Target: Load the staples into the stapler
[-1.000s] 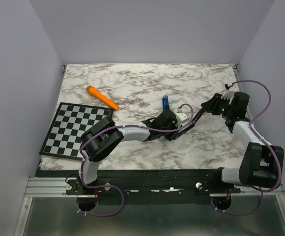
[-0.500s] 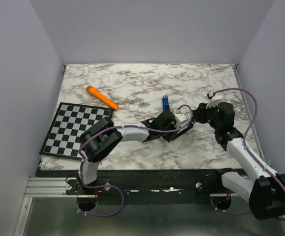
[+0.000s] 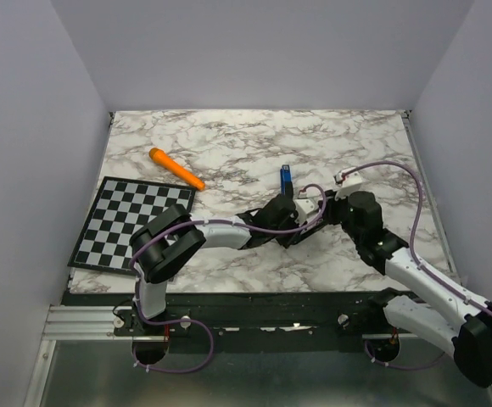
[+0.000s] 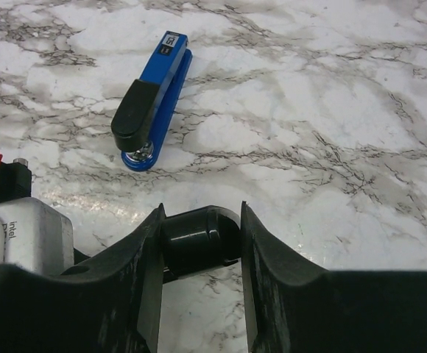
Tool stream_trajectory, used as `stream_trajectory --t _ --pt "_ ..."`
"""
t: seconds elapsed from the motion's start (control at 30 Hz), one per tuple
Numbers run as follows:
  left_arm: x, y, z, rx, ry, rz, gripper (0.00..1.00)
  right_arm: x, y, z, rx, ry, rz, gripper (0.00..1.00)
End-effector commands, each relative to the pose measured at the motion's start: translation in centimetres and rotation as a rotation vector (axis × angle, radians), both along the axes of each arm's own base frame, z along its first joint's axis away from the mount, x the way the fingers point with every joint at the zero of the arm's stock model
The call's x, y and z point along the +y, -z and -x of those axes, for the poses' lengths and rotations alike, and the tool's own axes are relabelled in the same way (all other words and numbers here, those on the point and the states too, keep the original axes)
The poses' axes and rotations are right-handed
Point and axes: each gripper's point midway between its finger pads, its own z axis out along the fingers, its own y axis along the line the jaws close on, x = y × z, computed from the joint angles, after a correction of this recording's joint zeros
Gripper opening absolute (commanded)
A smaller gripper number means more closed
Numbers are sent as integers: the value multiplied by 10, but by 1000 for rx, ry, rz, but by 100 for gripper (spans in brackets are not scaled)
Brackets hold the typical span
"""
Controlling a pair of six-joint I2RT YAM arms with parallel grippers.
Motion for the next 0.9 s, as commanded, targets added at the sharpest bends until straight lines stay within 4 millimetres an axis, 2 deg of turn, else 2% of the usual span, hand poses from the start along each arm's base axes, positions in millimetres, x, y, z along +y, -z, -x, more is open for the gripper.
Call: stream_trajectory --t 0.0,0.07,0.1,0.3,0.37,0.57,0.7,0.87 --pt "-16 -16 3 -14 12 127 5 45 34 32 191 -76 -98 34" --pt "-15 -16 5 -10 15 142 6 57 30 32 174 -80 -71 34" --pt "-16 -18 4 -20 15 158 6 53 35 30 170 -39 -36 34" --pt "-10 -21 4 -15 -6 235 9 68 47 37 192 -34 -3 34" --pt "-7 -21 8 -2 -2 255 15 71 52 39 204 -25 3 34" --pt "-6 -44 10 -37 18 355 40 63 54 35 190 41 14 33" --pt "-7 -51 12 -52 36 375 45 58 59 37 198 51 57 33" --pt "-4 -49 11 -55 34 383 51 62 67 40 204 37 104 33"
